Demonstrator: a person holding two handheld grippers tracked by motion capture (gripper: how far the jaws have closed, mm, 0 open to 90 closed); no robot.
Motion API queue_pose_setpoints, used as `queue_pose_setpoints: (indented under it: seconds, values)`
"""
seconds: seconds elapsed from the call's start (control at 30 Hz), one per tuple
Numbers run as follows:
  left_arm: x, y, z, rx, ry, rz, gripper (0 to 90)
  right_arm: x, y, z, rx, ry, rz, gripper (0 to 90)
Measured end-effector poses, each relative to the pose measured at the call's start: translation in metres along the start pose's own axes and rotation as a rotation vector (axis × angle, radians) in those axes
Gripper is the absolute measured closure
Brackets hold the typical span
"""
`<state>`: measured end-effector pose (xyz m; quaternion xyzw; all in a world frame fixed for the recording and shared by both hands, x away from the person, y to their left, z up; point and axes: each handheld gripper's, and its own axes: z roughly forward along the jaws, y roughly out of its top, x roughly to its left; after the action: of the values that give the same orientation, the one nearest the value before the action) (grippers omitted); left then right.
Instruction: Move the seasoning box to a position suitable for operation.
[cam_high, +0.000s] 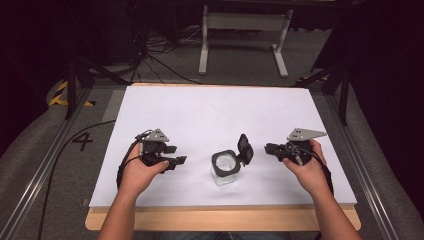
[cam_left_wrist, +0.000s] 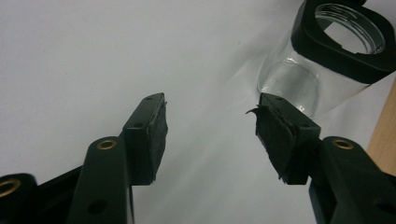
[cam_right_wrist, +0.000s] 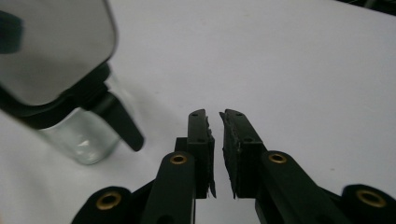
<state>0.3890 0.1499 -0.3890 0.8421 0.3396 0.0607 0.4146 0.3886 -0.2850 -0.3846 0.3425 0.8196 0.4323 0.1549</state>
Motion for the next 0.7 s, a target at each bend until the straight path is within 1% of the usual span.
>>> queue_pose_setpoints:
  seconds: [0.03, 0.1, 0.13, 0.2, 0.23, 0.27, 0.3, 0.33, 0.37, 0.4, 0.43, 0.47, 0.5, 0.6, 0.7]
  values:
    - [-0.001, 0.001, -0.001, -0.005, -0.001, -0.003, 44.1, 0.004, 0.0, -0.001, 0.004, 0.031, -0.013, 85.8]
    - [-0.004, 0.003, -0.003, -0.011, -0.009, 0.001, 45.5, 0.011, -0.002, -0.001, 0.019, 0.106, -0.036, 89.8]
    - [-0.006, 0.004, -0.004, -0.025, -0.019, 0.004, 47.6, 0.014, -0.004, -0.002, 0.036, 0.122, -0.051, 90.0]
    - [-0.006, 0.004, -0.004, -0.032, -0.023, 0.006, 49.2, 0.015, -0.005, -0.002, 0.041, 0.126, -0.055, 90.0]
    - [-0.007, 0.005, -0.004, -0.035, -0.032, 0.003, 50.2, 0.016, -0.006, -0.004, 0.045, 0.14, -0.049, 90.0]
    - [-0.007, 0.005, -0.004, -0.035, -0.032, 0.003, 50.4, 0.016, -0.006, -0.004, 0.045, 0.14, -0.049, 90.0]
    - [-0.007, 0.005, -0.005, -0.034, -0.031, 0.011, 50.4, 0.016, -0.007, -0.005, 0.046, 0.153, -0.044, 90.0]
    - [-0.007, 0.006, -0.005, -0.038, -0.044, 0.016, 52.7, 0.019, -0.008, -0.006, 0.039, 0.174, -0.052, 90.0]
    - [-0.007, 0.006, -0.005, -0.038, -0.044, 0.016, 52.9, 0.019, -0.008, -0.006, 0.039, 0.174, -0.052, 90.0]
    - [-0.008, 0.008, -0.005, -0.051, -0.046, 0.007, 52.9, 0.025, -0.009, -0.005, 0.037, 0.199, -0.056, 90.0]
    - [-0.008, 0.008, -0.005, -0.051, -0.046, 0.007, 53.0, 0.025, -0.009, -0.005, 0.037, 0.199, -0.056, 90.0]
    - [-0.008, 0.009, -0.005, -0.055, -0.047, 0.014, 53.0, 0.027, -0.01, -0.004, 0.041, 0.212, -0.061, 90.0]
    - [-0.008, 0.01, -0.004, -0.054, -0.05, 0.021, 53.0, 0.032, -0.011, -0.001, 0.047, 0.236, -0.074, 90.0]
    - [-0.011, 0.012, -0.005, -0.056, -0.052, 0.024, 53.2, 0.044, -0.013, 0.008, 0.072, 0.278, -0.117, 90.0]
    - [-0.013, 0.013, -0.005, -0.055, -0.058, 0.027, 53.2, 0.053, -0.015, 0.016, 0.073, 0.311, -0.133, 90.0]
